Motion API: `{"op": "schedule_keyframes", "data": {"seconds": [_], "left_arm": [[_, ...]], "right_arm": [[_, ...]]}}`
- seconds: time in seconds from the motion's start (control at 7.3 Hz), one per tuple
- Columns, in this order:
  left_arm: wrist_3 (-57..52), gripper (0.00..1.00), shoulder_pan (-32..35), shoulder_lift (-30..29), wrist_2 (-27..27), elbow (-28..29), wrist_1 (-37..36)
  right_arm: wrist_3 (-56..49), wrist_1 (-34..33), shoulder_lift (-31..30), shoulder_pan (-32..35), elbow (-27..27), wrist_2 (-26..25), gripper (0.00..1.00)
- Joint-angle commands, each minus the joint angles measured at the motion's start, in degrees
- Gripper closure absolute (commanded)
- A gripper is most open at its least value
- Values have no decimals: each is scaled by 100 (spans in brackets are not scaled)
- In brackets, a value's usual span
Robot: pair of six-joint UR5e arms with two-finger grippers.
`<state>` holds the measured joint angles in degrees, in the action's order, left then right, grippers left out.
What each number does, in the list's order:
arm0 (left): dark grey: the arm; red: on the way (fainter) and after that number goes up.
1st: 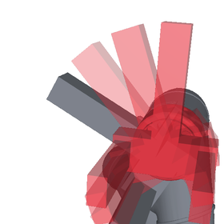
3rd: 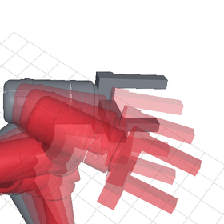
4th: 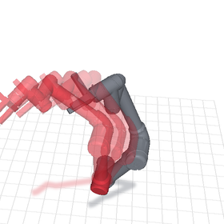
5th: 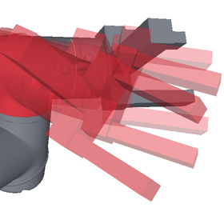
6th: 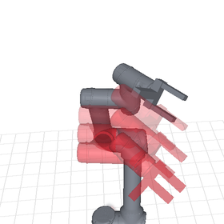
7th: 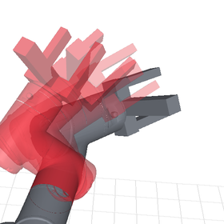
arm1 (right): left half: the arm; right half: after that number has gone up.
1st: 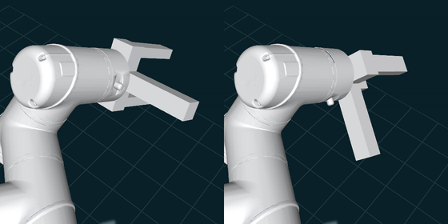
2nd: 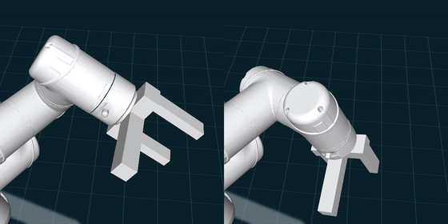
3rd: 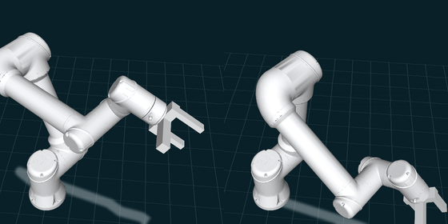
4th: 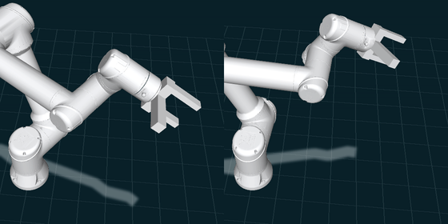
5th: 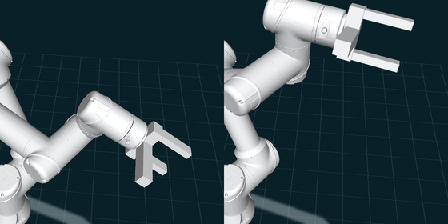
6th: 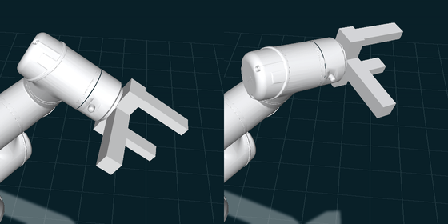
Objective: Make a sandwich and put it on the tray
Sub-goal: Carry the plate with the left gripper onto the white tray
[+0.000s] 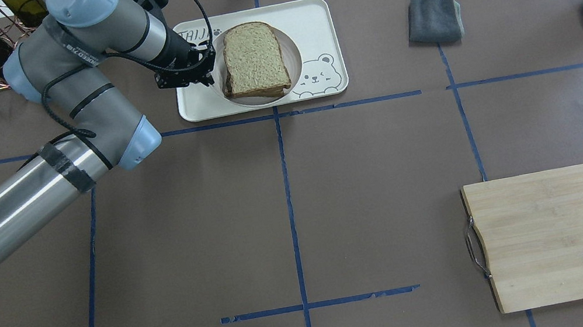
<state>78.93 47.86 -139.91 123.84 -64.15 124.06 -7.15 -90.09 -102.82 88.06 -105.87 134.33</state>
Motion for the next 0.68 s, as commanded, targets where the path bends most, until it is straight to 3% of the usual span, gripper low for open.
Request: {"op": "schedule_keyframes", "data": {"seconds": [0.0,0.27,0.55], "left_arm": [[-18,100,39,-606,35,1120,292],[-26,100,40,-888,79,1973,932],[-35,100,40,-898,79,2213,1242]], "right_arm": [[4,0,-27,0,-4,6,0],[-5,0,-27,0,-13,6,0],[3,0,-10,0,-13,6,0]]}}
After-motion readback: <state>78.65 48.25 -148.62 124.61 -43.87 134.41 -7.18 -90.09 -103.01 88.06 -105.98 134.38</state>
